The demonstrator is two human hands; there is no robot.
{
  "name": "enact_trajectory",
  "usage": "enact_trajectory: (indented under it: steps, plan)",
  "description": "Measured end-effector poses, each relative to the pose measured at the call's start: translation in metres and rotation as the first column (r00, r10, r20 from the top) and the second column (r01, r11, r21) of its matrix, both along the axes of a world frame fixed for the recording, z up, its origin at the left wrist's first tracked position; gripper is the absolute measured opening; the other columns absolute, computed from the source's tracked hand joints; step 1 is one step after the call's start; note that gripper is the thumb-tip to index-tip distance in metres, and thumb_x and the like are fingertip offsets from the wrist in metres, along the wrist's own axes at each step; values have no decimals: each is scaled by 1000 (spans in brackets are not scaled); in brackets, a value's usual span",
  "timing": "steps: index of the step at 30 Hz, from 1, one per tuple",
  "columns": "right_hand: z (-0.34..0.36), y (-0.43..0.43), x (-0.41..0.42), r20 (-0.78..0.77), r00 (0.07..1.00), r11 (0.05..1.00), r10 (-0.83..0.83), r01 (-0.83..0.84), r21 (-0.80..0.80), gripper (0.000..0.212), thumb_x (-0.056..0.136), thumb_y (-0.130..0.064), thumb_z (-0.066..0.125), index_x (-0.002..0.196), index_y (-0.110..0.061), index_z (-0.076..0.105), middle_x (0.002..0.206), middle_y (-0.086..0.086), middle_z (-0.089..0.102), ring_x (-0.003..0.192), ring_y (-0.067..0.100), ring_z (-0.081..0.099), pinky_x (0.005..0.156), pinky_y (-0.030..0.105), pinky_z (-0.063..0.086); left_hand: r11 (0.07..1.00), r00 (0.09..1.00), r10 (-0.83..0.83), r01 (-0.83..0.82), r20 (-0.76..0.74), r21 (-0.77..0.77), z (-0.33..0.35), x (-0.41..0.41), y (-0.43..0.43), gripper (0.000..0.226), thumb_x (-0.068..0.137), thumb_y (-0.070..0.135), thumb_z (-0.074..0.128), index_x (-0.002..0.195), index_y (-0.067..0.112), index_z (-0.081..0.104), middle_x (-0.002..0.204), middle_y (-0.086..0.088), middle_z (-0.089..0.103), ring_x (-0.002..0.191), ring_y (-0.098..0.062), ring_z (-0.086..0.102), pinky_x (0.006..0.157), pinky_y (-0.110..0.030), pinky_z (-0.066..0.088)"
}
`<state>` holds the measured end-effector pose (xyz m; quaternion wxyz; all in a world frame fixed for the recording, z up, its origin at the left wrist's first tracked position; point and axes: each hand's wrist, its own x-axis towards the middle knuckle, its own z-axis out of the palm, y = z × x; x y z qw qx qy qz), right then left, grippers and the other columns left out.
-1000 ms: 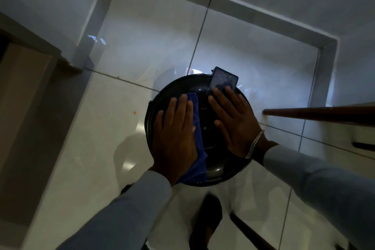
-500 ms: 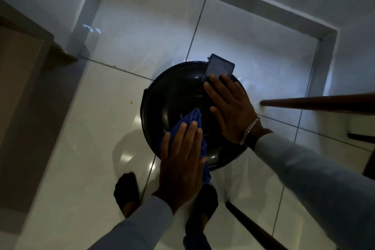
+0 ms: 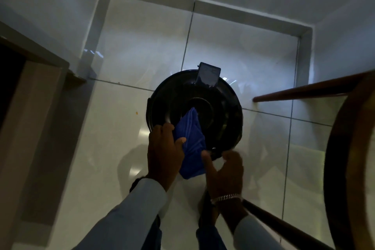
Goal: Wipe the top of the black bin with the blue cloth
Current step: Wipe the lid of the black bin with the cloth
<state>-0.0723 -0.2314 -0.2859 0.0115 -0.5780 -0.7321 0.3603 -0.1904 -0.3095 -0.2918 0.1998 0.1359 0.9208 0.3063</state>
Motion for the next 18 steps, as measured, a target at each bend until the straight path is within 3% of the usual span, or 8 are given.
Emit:
enact_trajectory:
  steps: [1,3,5,8,11,14,18]
  plan:
    - [-3,-10,2,45,990,983,-134,138,-118,52,72,-49,72,100,-11,48,92,4,51,87,29,56,71,32,41,1000,1000,0,0,16,-6,1,0,1,34,82,17,69,109,3,54,107,-18,56,101,-35,51,79,-34,39]
    - [-6,-21,-2,93,925,845,-368,374,-382,51,73,-46,74,98,-14,43,91,10,59,85,31,61,70,38,49,1000,998,-24,25,53,-11,2,2,0,37,82,16,69,113,3,53,110,-19,57,104,-37,52,83,-41,44]
    - [-11,-25,-6,85,893,746,-441,418,-519,43,77,-37,73,99,-15,43,91,16,66,82,34,66,74,46,57,997,994,-74,74,77,-3,6,4,-2,40,80,14,70,114,3,54,110,-20,59,104,-38,54,86,-46,47]
    - [-14,-22,-6,87,869,707,-486,450,-545,27,82,-15,69,98,-13,47,85,20,68,70,33,66,65,43,57,985,981,-172,168,85,48,16,21,-6,35,77,14,72,108,4,58,103,-17,62,97,-33,58,82,-45,50]
    - [-1,-14,10,3,881,703,-473,380,-601,6,86,-5,61,91,-8,62,73,13,66,60,24,61,55,33,51,965,963,-246,232,113,121,31,49,-8,27,75,12,71,100,11,60,100,-9,58,95,-25,54,78,-31,45]
    - [25,-3,37,-77,894,713,-441,297,-635,12,87,-3,57,80,-8,66,77,20,69,72,33,64,68,42,52,940,948,-267,217,171,263,53,73,-1,27,75,6,68,98,15,57,105,-3,53,97,-15,52,79,-11,41]
    - [82,23,78,-220,844,728,-489,256,-636,15,84,5,55,79,-1,67,80,24,69,78,38,64,72,44,52,880,863,-351,171,364,443,110,91,24,21,80,9,59,98,19,54,94,1,61,86,-6,60,75,-16,51]
